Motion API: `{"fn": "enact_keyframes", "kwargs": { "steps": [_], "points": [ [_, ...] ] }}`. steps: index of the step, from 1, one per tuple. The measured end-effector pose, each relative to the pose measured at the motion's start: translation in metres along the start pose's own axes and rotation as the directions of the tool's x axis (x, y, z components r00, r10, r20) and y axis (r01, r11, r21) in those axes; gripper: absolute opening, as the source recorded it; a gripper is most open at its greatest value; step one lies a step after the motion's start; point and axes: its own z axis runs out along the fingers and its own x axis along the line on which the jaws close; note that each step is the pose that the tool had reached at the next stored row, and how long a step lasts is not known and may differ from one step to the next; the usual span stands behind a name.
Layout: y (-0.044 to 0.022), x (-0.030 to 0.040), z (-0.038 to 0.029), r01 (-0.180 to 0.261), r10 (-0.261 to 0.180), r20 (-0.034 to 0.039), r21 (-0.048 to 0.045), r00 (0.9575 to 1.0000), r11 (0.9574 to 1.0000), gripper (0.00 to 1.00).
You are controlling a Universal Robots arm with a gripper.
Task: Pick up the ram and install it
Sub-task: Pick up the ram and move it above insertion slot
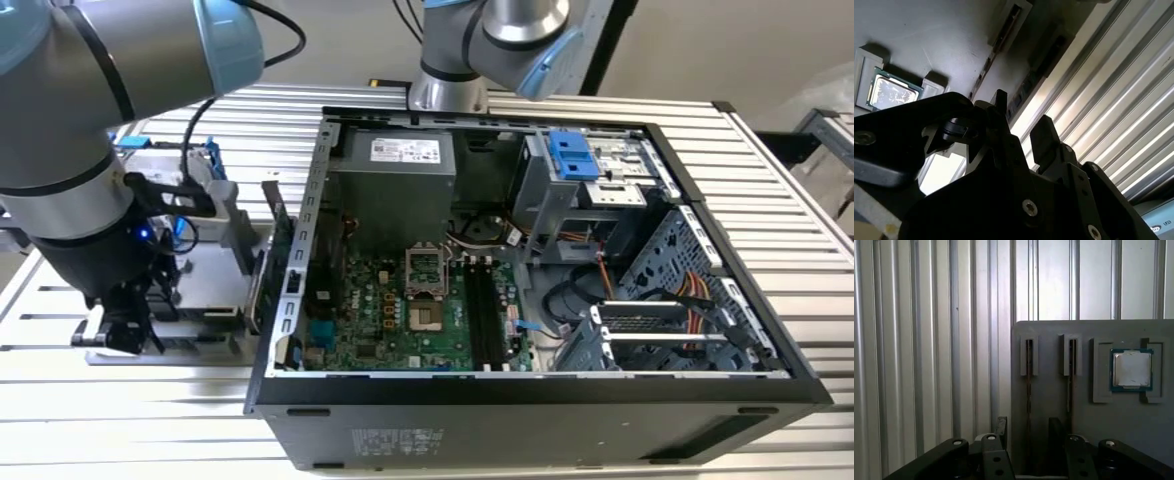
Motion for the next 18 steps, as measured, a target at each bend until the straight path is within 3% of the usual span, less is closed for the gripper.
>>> {"fn": "enact_keyframes", "kwargs": {
  "steps": [13,18],
  "points": [
    [-0.0003,-0.0007,0.0149,0.0,0.0,-0.0045,0.0,1.0,1.0,1.0],
    [-0.0003,-0.0008,0.0159,0.0,0.0,-0.005,-0.0001,1.0,1.0,1.0]
  ]
}}
